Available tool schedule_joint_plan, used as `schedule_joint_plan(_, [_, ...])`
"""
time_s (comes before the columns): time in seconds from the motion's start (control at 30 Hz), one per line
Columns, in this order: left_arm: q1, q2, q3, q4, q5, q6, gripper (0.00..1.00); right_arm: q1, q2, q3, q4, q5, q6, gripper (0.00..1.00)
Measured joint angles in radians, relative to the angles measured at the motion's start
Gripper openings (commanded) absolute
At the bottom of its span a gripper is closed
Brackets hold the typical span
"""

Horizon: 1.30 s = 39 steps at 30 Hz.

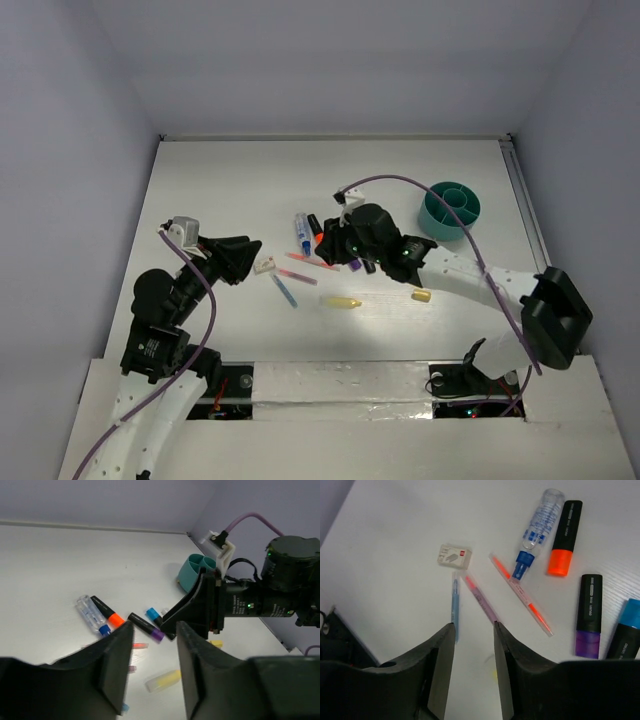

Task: Sort the stationery into containers
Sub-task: Pick up the stationery from the center of the board.

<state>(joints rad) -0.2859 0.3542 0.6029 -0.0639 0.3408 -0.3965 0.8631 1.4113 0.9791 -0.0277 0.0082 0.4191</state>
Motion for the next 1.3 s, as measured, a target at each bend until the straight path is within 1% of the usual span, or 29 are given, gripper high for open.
schedule_joint_plan(0.03, [0.0, 0.0, 0.0, -0.003, -0.001, 0.002, 0.32, 0.005, 0.032, 0.015, -0.004, 0.019, -0.001, 0.53])
schedule_joint_plan(0.07, [0.0, -0.001, 0.0, -0.006, -0.002, 0.003, 0.27, 0.008, 0.057, 0.029, -0.006, 0.033, -0.002, 0.55])
schedule_joint_plan(0.17, [0.0, -0.003, 0.0, -0.016, -0.014, 0.002, 0.2, 0.009, 0.148, 0.079, -0.023, 0.069, -0.001, 0.56])
schedule_joint_plan(0.33, [0.0, -0.005, 0.0, -0.033, -0.039, 0.002, 0.21, 0.016, 0.29, 0.172, -0.06, 0.122, 0.005, 0.56])
schedule_joint_plan(0.47, [0.0, -0.016, 0.0, -0.04, -0.05, 0.001, 0.25, 0.016, 0.407, 0.244, -0.075, 0.148, 0.019, 0.53])
schedule_joint_plan(0.63, [0.0, -0.019, 0.0, -0.04, -0.05, 0.001, 0.26, 0.016, 0.511, 0.33, -0.091, 0.193, 0.026, 0.52])
schedule_joint_plan(0.9, [0.0, -0.019, 0.0, -0.04, -0.049, -0.003, 0.27, 0.016, 0.587, 0.406, -0.103, 0.261, 0.04, 0.52])
schedule_joint_plan(1.13, [0.0, -0.019, 0.0, -0.04, -0.048, -0.005, 0.28, 0.016, 0.644, 0.439, -0.112, 0.282, 0.05, 0.52])
schedule_joint_plan(1.23, [0.0, -0.019, 0.0, -0.04, -0.048, -0.005, 0.28, 0.016, 0.67, 0.456, -0.115, 0.29, 0.05, 0.5])
schedule_joint_plan(1.3, [0.0, -0.019, 0.0, -0.039, -0.048, -0.005, 0.28, 0.016, 0.677, 0.457, -0.118, 0.293, 0.05, 0.48])
